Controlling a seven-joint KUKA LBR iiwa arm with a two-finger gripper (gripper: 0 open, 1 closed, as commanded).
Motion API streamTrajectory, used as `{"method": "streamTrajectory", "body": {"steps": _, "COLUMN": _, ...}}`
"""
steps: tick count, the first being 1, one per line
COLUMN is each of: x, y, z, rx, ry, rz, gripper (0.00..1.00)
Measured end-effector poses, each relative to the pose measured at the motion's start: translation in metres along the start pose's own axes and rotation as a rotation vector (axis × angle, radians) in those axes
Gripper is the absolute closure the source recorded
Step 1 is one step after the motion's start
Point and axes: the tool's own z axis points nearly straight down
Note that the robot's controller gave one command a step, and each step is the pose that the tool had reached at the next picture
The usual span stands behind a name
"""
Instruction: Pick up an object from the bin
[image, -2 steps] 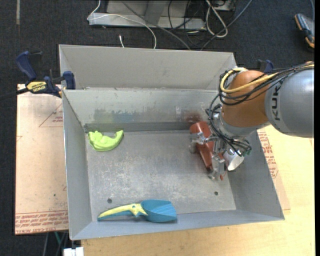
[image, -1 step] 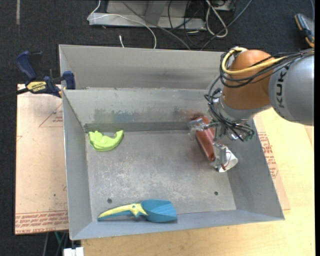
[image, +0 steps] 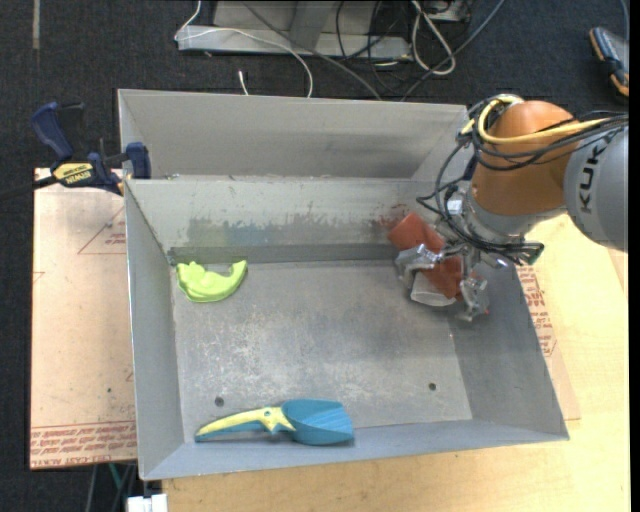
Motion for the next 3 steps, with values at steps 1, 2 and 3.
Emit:
{"method": "streamTrajectory", "body": {"steps": 1, "x": -0.032, "y": 0.013, "z": 0.030, "rx": -0.009, "ry": 0.002, "rz": 0.002, "gripper": 0.00}}
{"method": "streamTrajectory", "body": {"steps": 2, "x": -0.048, "y": 0.033, "z": 0.030, "rx": 0.001, "ry": -0.002, "rz": -0.057, "gripper": 1.00}}
{"method": "streamTrajectory", "body": {"steps": 3, "x": -0.048, "y": 0.033, "z": 0.030, "rx": 0.001, "ry": -0.002, "rz": -0.057, "gripper": 1.00}}
